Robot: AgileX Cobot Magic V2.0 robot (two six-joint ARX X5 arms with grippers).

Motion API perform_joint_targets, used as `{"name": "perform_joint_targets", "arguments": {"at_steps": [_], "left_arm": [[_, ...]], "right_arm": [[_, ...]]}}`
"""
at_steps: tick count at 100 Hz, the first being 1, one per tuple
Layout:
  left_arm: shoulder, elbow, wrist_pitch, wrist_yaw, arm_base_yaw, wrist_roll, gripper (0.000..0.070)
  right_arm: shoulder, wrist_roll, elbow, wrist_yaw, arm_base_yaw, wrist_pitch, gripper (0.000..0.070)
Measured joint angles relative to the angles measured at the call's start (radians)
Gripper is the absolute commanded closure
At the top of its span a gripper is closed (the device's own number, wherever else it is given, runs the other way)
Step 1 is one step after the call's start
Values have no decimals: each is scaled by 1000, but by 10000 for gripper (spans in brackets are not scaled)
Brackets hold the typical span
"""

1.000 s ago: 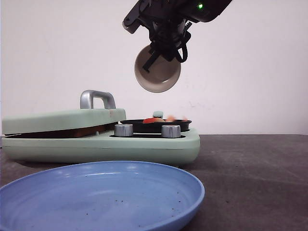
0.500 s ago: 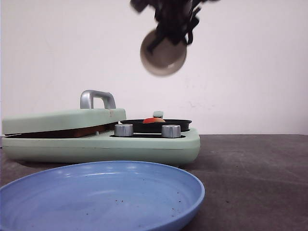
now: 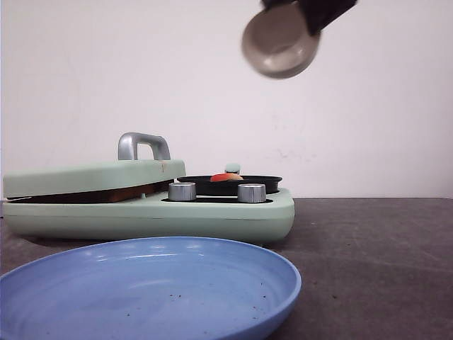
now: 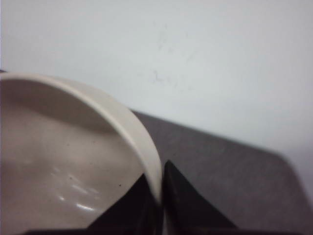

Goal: Make breakfast with bread and shrimp
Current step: 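Carry the empty bowl back and lower it onto the table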

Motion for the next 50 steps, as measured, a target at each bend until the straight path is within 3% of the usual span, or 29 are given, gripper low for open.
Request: {"name": "perform_joint_targets", "arguments": {"at_steps": [33, 50], "left_arm": [[0, 0, -43, 0, 0, -3, 231], [0, 0, -47, 0, 0, -3, 230]], "right_arm": [[-93, 280, 0, -523, -277, -372, 696], [-76, 311, 0, -677, -381, -485, 696]]}}
